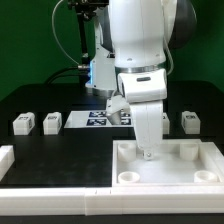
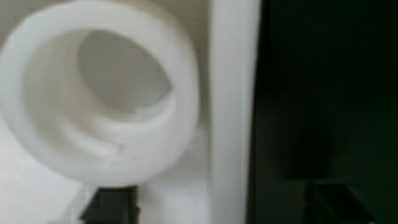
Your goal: Assemble one leg
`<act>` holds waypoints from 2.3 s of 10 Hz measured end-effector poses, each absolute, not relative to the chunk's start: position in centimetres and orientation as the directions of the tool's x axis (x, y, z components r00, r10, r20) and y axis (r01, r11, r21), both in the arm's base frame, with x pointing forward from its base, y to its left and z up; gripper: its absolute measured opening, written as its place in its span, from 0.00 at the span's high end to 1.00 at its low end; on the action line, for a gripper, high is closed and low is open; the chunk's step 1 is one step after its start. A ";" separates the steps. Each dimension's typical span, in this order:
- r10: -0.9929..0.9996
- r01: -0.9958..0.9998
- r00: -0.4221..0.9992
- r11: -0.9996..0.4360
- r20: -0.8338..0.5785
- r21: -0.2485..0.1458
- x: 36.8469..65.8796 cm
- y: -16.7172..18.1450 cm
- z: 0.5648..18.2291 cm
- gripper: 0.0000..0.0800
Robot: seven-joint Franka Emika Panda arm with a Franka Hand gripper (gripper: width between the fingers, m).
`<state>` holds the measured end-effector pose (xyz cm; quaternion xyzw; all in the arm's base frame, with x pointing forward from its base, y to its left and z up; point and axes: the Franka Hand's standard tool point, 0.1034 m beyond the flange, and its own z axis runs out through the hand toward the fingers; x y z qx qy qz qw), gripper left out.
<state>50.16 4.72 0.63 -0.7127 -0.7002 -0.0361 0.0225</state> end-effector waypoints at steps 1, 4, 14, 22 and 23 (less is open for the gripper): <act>0.996 1.000 0.017 -0.019 0.083 0.019 50.2 4.7 0.6 0.25; 0.996 1.000 0.018 -0.020 0.083 0.018 50.2 4.6 0.6 0.19; 0.657 0.661 0.744 -0.750 0.121 0.008 45.7 13.5 7.3 0.19; -0.053 -0.048 0.998 -0.992 0.044 -0.114 42.8 16.5 4.7 0.19; -0.050 -0.047 0.998 -0.993 0.027 -0.110 42.8 16.4 4.6 0.19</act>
Offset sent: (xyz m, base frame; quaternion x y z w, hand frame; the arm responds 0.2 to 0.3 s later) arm 0.0000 0.0000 0.0000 0.0000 0.0000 0.0000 1.0000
